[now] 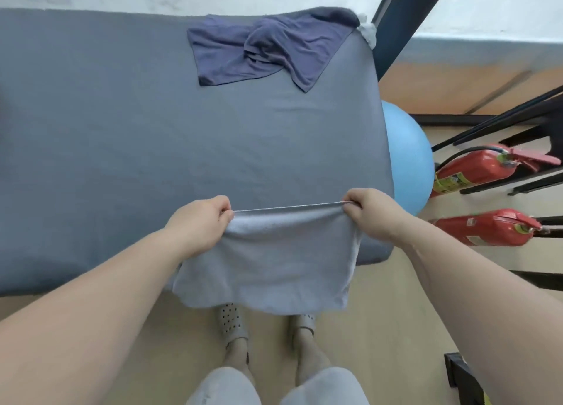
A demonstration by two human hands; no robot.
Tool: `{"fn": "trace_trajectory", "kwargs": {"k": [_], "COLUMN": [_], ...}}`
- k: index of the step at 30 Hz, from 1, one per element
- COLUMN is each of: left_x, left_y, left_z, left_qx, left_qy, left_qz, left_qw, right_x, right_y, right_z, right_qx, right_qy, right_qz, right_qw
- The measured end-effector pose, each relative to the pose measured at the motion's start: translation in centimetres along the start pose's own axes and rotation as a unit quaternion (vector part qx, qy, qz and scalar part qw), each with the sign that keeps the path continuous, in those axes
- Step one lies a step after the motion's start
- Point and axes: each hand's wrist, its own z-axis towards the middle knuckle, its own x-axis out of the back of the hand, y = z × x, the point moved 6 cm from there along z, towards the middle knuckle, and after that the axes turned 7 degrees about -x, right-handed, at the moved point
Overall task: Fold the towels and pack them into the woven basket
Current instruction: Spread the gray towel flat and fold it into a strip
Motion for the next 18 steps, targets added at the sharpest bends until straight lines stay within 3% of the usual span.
{"fn": "trace_trajectory", "kwargs": {"k": [3, 6, 13, 18], "left_x": [-2.0, -3.1, 0.1, 4.3], "left_y": [0.2, 0.6, 1.4, 2.9], "left_z": [3.9, 7.4, 14.3, 18.5], "left_qx": [-0.022, -0.030, -0.093, -0.110], "left_qy": [0.108, 0.145, 0.208, 0.258], "left_qz": [0.053, 0.111, 0.221, 0.240], "left_qw": [0.993, 0.983, 0.948, 0.929], "right_x": [-2.3, -2.2, 2.1, 6.1], "right_y": [2.3, 2.0, 1.6, 0.0], "right_z": [4.7, 8.8, 14.7, 19.2], "right_qx": [0.014, 0.088, 0.115, 0.115], "right_qy": [0.065, 0.124, 0.184, 0.213], "right_qz": [-0.152, -0.287, -0.254, -0.256], "right_qw": [0.986, 0.946, 0.942, 0.936]}}
